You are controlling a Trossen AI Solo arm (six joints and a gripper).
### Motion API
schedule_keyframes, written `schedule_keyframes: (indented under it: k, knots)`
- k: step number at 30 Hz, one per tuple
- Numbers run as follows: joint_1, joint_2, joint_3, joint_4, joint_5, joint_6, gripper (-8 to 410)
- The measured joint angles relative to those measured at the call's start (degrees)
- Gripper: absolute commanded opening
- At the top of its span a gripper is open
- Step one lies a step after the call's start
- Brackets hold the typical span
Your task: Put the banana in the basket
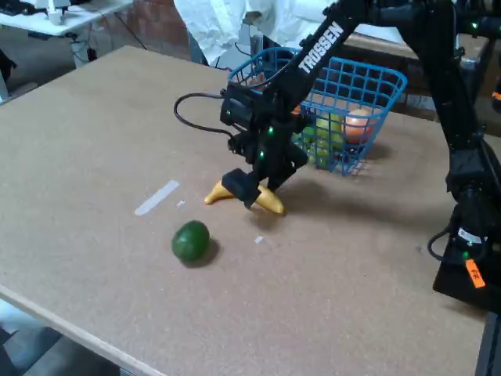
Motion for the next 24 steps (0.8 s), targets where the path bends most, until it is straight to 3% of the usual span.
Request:
schedule_keyframes:
  k: [15, 24]
  knots:
    - [0.0, -0.02, 0.02, 2.25, -0.07, 1.75, -5]
    - [0.02, -0.28, 0.02, 2.25, -0.72, 3.72, 5]
